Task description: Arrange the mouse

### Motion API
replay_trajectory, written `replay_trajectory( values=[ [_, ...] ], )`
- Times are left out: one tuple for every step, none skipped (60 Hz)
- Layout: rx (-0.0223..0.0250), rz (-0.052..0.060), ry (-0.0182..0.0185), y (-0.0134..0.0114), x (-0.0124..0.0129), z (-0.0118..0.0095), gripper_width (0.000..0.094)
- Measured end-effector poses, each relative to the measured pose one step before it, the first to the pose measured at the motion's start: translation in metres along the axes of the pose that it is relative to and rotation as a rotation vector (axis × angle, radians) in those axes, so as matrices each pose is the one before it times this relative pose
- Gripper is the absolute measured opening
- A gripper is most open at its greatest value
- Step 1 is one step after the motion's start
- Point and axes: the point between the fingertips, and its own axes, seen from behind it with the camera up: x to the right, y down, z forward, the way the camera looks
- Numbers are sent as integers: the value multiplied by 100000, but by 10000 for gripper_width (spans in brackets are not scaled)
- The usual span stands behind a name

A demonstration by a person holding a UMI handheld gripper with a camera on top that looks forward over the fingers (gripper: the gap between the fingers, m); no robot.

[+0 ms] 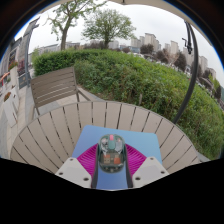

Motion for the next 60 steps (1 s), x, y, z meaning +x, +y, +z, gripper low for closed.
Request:
replay_trajectory(
  values=[
    [-716,202,-322,341,252,378,408],
    [-703,191,-433,381,210,362,409],
    [-635,356,-516,378,156,288,418],
    [-422,466,-180,476,147,709,431],
    [-349,563,-433,336,284,-26,439],
    [-502,622,-42,318,196,184,447],
    [-646,618,-23,329,157,163,457],
    [-760,476,-125,328,106,152,466],
    [-515,253,-508,241,49,239,479],
    [670,422,-836,-102,-91,25,487],
    [1147,356,-494,-215,43,-43,510],
    [528,259,-199,-122,86,-92,553],
    [-78,352,345,-25,193,-112,611],
    [-433,333,678,21,241,-127,672],
    [-580,210,667,0,222,-160,733],
    [-414,-58,-185,-96,54,-258,798],
    [-303,10,-157,-65,61,-272,867],
    [-230,98,260,-117,184,-341,858],
    [-135,77,-277,-141,81,-450,835],
    [-180,364,160,-138,204,-568,832],
    [-250,551,22,-125,145,-674,838],
    [-257,614,-264,-121,56,-746,846],
    [-292,546,-541,-161,-58,-854,851],
    [-399,572,-618,-69,-39,-910,848],
    [-508,392,-761,-11,-66,-1001,846],
    [-618,292,-790,56,-33,-1060,847],
    [-618,255,-779,86,-32,-1147,848],
    [-528,143,-693,129,-102,-1143,846],
    [-512,-46,-750,142,-28,-1243,845],
    [-515,-8,-550,214,-54,-1330,845],
    [-593,-115,-348,224,47,-1275,845],
    [-651,-28,-201,281,76,-1287,845],
    [-716,-72,-218,333,73,-1284,845],
    [-766,-158,-337,305,97,-1084,846],
    [-652,-86,-307,524,13,-1374,845],
    [-720,88,-238,441,79,-1179,846],
    [-741,394,-228,478,69,-1154,846],
    [-728,592,-322,518,49,-1093,847],
    [-669,460,-572,539,33,-1048,851],
    [-422,194,-715,503,48,-1085,850],
    [-221,-105,-736,522,-65,-903,851],
    [-154,-233,-725,483,-25,-874,852],
    [-220,-265,-490,481,35,-792,852],
    [-382,-223,-40,514,108,-772,850],
    [-574,-247,248,496,208,-766,850],
    [-380,-382,509,579,198,-579,851],
    [-363,-415,530,493,228,-588,850],
    [-350,-513,547,489,207,-523,852],
    [-256,-647,575,434,215,-465,852],
    [-208,-805,508,377,287,-498,851],
    [-7,-915,464,335,177,-399,852],
    [159,-857,262,291,103,-352,851],
    [287,-838,-31,293,85,-301,852],
    [474,-618,-177,180,-20,-296,851],
    [528,-667,-253,144,-17,-249,851],
    [464,-733,-210,111,-1,-220,851],
    [371,-648,-144,116,15,-207,852],
    [193,-462,-86,99,32,-159,851],
    [46,-277,-114,115,42,-153,849],
    [-126,-115,-270,40,-3,-90,851]
  ],
)
